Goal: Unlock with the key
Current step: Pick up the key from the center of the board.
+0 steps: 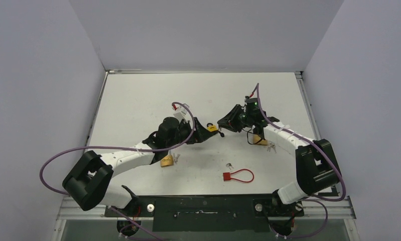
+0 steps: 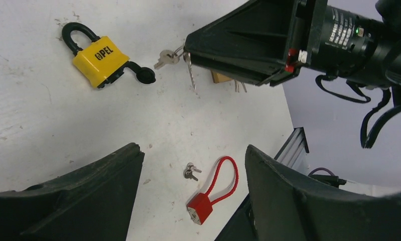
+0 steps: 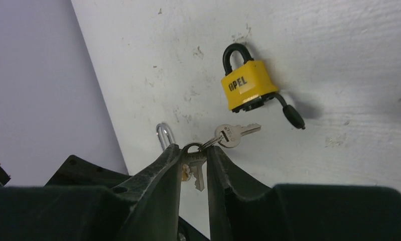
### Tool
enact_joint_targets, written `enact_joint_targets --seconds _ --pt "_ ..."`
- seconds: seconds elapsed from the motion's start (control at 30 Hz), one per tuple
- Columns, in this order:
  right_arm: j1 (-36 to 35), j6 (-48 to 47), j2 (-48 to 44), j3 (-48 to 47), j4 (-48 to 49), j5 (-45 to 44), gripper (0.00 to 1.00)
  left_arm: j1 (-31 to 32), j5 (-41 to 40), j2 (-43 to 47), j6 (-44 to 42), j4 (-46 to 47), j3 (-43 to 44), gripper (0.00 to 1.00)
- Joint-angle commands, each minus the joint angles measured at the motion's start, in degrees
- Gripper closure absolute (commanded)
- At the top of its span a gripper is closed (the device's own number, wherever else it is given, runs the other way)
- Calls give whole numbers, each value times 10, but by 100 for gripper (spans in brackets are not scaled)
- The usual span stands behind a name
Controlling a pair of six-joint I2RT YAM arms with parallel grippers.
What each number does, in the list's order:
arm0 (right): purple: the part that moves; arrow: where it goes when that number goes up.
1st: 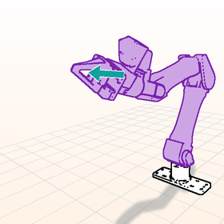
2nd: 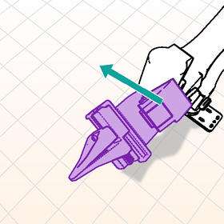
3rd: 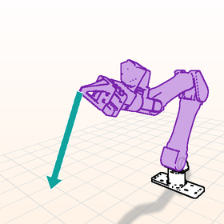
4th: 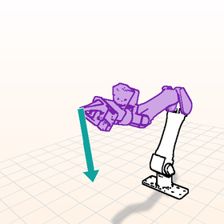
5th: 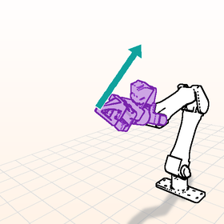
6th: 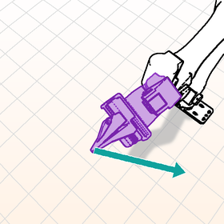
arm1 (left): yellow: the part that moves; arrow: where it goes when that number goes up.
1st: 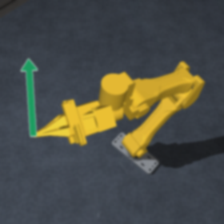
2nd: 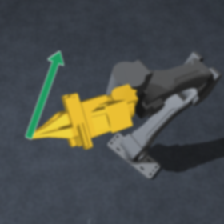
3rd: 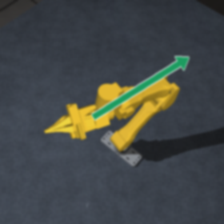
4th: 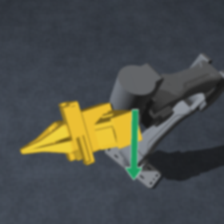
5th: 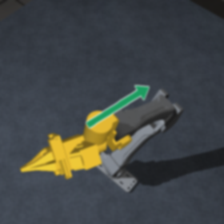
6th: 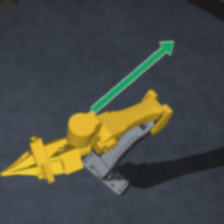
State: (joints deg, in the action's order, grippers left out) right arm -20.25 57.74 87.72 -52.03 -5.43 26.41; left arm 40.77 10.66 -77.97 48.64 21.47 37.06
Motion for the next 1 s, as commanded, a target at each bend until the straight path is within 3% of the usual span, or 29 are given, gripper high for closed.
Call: enact_joint_targets --seconds 0.0,0.27,0.67,0.73,0.83,0.97 --pt "-32 111 -48 30 97 15 93 18 -30 -32 25 77 37 33" --pt "-74 167 -59 55 122 -6 93 34 -36 -84 17 84 68 46" --pt "-78 169 -54 54 120 3 93 34 -44 -98 -9 73 78 100" --pt "-76 165 -54 54 118 4 81 35 -42 -93 -23 70 80 100" --pt "-57 119 -54 43 110 26 42 32 -26 -76 -63 31 91 100" --pt "-20 -16 -89 22 109 61 23 30 35 -40 -150 -58 112 100"
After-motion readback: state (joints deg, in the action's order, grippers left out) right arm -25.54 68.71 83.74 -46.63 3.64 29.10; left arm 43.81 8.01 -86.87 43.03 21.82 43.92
